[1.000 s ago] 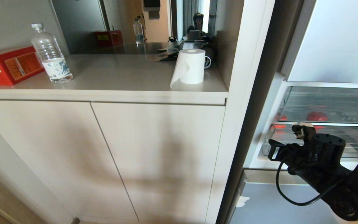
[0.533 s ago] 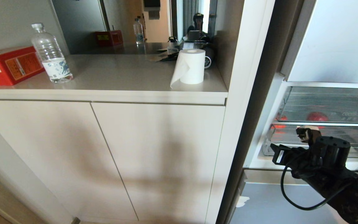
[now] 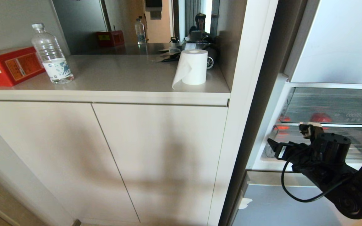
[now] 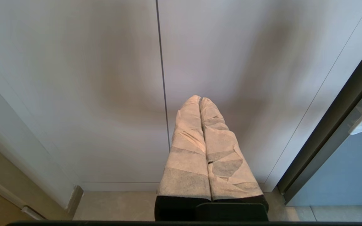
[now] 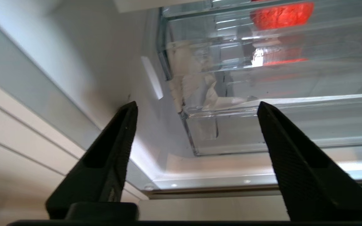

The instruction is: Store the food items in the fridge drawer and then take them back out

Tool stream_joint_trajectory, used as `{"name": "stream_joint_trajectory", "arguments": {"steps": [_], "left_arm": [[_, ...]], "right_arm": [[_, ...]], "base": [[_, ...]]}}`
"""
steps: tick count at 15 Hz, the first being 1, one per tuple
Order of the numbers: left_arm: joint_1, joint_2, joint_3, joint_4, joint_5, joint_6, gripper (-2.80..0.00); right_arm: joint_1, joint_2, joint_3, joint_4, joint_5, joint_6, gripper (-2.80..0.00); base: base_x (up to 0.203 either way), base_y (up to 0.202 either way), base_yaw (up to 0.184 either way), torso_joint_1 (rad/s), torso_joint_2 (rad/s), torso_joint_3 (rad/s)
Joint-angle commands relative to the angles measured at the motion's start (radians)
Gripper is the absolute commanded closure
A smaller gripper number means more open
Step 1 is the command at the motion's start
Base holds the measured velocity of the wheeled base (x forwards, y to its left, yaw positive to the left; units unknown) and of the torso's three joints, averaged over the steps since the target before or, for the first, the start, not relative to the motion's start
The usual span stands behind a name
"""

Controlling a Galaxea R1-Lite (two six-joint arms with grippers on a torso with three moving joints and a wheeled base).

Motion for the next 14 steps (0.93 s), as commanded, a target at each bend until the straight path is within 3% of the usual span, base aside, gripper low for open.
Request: {"name": "stream_joint_trajectory", "arguments": {"steps": [1, 11, 12, 14], "left_arm": [[0.0, 0.001, 0.0, 0.0, 0.0, 0.0, 0.0], [0.0, 0.001, 0.0, 0.0, 0.0, 0.0, 0.0], [0.0, 0.001, 0.0, 0.0, 0.0, 0.0, 0.0], [0.0, 0.001, 0.0, 0.0, 0.0, 0.0, 0.0]], "right_arm": [[0.0, 0.019, -0.013, -0.008, -0.001, 0.001, -2.8], [0.001, 0.078, -0.095, -0.008, -0.002, 0.002, -2.8], [0.002, 0.083, -0.1, -0.008, -0.002, 0.003, 0.0], [0.008, 0.083, -0.106, -0.008, -0.002, 0.002, 0.0]], "base": [[0.0, 0.0, 0.0, 0.0, 0.0, 0.0], [0.0, 0.0, 0.0, 0.0, 0.0, 0.0], [0.0, 0.0, 0.0, 0.0, 0.0, 0.0], [0.0, 0.0, 0.0, 0.0, 0.0, 0.0]]}}
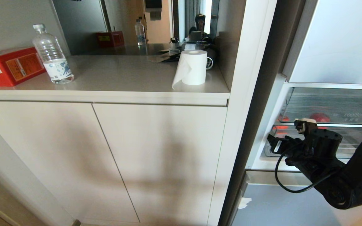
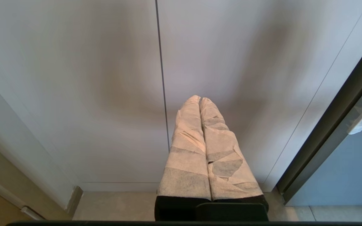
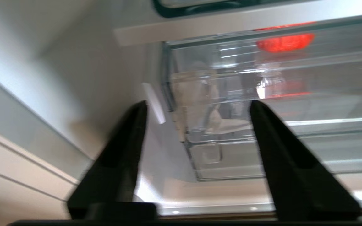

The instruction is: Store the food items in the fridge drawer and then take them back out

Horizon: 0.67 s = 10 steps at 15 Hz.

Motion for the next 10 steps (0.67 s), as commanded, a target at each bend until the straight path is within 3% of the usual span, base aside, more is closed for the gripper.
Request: {"name": "stream_joint_trajectory", "arguments": {"steps": [1, 10], "left_arm": [[0.0, 0.001, 0.0, 0.0, 0.0, 0.0, 0.0], [0.0, 0.001, 0.0, 0.0, 0.0, 0.0, 0.0]], "right_arm": [[0.007, 0.003, -0.002, -0.004, -0.002, 0.0, 0.0], [0.053, -0.025, 0.033, -0.004, -0.002, 0.038, 0.0]], "base": [[0.0, 0.0, 0.0, 0.0, 0.0, 0.0], [0.0, 0.0, 0.0, 0.0, 0.0, 0.0]]}}
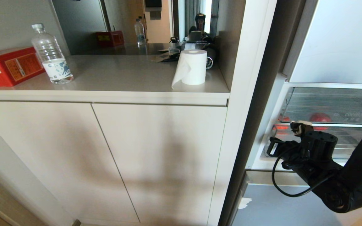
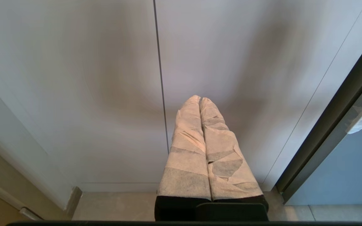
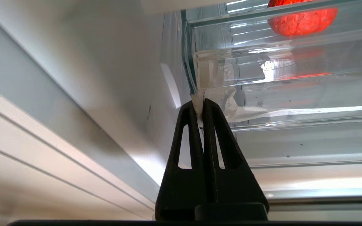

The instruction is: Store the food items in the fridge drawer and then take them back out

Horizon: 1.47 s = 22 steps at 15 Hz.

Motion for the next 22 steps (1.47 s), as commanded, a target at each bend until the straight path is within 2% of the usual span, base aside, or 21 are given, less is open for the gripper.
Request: {"name": "stream_joint_trajectory", "arguments": {"steps": [1, 7, 11, 12, 14, 17, 19, 22], "left_arm": [[0.0, 0.001, 0.0, 0.0, 0.0, 0.0, 0.0], [0.0, 0.001, 0.0, 0.0, 0.0, 0.0, 0.0], [0.0, 0.001, 0.0, 0.0, 0.0, 0.0, 0.0], [0.0, 0.001, 0.0, 0.0, 0.0, 0.0, 0.0], [0.0, 0.001, 0.0, 0.0, 0.0, -0.001, 0.0], [0.0, 0.001, 0.0, 0.0, 0.0, -0.001, 0.0], [0.0, 0.001, 0.0, 0.0, 0.0, 0.0, 0.0], [0.0, 0.001, 0.0, 0.0, 0.0, 0.0, 0.0]], "right_arm": [[0.002, -0.019, 0.014, -0.007, 0.002, 0.001, 0.0], [0.001, -0.228, 0.247, 0.026, 0.003, -0.004, 0.0], [0.001, -0.46, 0.408, 0.107, 0.002, -0.01, 0.0], [0.0, -0.529, 0.445, 0.136, 0.001, -0.011, -2.8], [0.0, -0.696, 0.51, 0.232, -0.002, -0.008, -2.8], [-0.004, -1.067, 0.518, 0.535, -0.007, -0.017, -2.8], [-0.006, -1.24, 0.446, 0.786, -0.015, -0.028, -2.8], [-0.008, -1.271, 0.292, 0.981, -0.025, -0.055, -2.8]], "base": [[0.0, 0.0, 0.0, 0.0, 0.0, 0.0], [0.0, 0.0, 0.0, 0.0, 0.0, 0.0], [0.0, 0.0, 0.0, 0.0, 0.0, 0.0], [0.0, 0.0, 0.0, 0.0, 0.0, 0.0], [0.0, 0.0, 0.0, 0.0, 0.0, 0.0], [0.0, 0.0, 0.0, 0.0, 0.0, 0.0], [0.0, 0.0, 0.0, 0.0, 0.0, 0.0], [0.0, 0.0, 0.0, 0.0, 0.0, 0.0]]}}
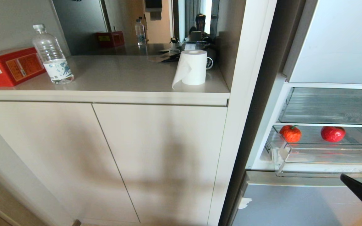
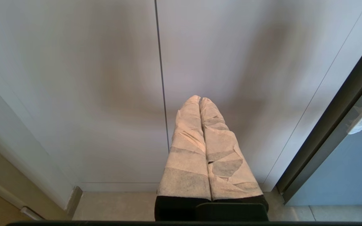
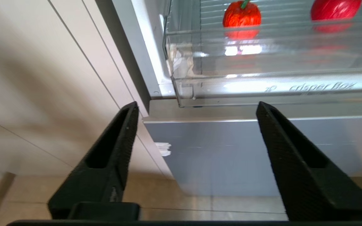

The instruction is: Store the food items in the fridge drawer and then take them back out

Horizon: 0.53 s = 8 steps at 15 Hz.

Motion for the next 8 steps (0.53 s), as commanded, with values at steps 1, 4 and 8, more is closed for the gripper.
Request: {"name": "stream_joint_trajectory", "arguments": {"steps": [1, 4, 8], "left_arm": [[0.0, 0.001, 0.0, 0.0, 0.0, 0.0, 0.0], [0.0, 0.001, 0.0, 0.0, 0.0, 0.0, 0.0], [0.0, 0.001, 0.0, 0.0, 0.0, 0.0, 0.0]], "right_arm": [[-0.001, -0.003, -0.097, 0.098, -0.005, -0.016, -2.8], [-0.017, 0.303, -0.278, 0.181, -0.019, -0.055, -2.8], [-0.075, 0.6, -0.531, 0.225, -0.028, -0.084, -2.8]], "base": [[0.0, 0.0, 0.0, 0.0, 0.0, 0.0], [0.0, 0.0, 0.0, 0.0, 0.0, 0.0], [0.0, 0.0, 0.0, 0.0, 0.0, 0.0]]}}
